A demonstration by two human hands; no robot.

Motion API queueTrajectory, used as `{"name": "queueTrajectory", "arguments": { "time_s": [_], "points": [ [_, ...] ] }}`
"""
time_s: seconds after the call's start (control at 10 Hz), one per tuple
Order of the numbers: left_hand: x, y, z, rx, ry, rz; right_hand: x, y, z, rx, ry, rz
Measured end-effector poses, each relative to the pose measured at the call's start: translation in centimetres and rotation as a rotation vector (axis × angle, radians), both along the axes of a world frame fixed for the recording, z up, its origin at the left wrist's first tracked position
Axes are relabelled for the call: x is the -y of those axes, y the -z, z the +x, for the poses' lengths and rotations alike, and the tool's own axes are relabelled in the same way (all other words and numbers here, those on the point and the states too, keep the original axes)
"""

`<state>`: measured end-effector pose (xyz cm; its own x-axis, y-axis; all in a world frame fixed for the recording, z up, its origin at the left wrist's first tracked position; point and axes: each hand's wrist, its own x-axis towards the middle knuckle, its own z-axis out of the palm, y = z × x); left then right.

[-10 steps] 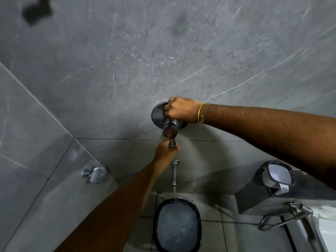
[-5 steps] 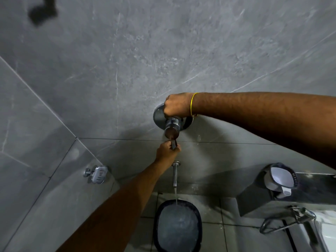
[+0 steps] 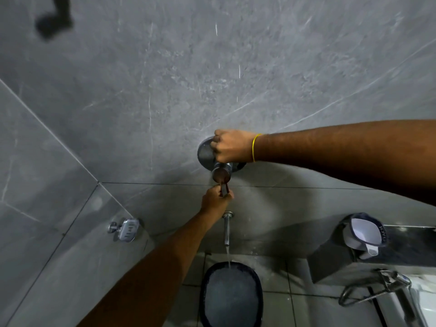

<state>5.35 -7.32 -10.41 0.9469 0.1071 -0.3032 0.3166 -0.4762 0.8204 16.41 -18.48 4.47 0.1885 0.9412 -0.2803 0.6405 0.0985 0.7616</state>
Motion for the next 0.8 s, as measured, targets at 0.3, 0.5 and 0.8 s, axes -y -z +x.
{"name": "queueTrajectory", "arguments": {
  "time_s": [0.3,0.5,0.8],
  "points": [
    [-1.9,1.1,-1.1,-0.016,0.192,0.239,1.0,1.1,0.3,0.027,0.057,0.119],
    [-8.1,2.5,-4.4,-0.107,0.262,0.577,2.1,6.1,-1.9,-0.088,0.419,0.639],
    [-16.4,-15.7,-4.1,0.636,-0.007,0.923,4.6,-1.1,-8.2,-0.498,0.901,1.169]
  ]
}}
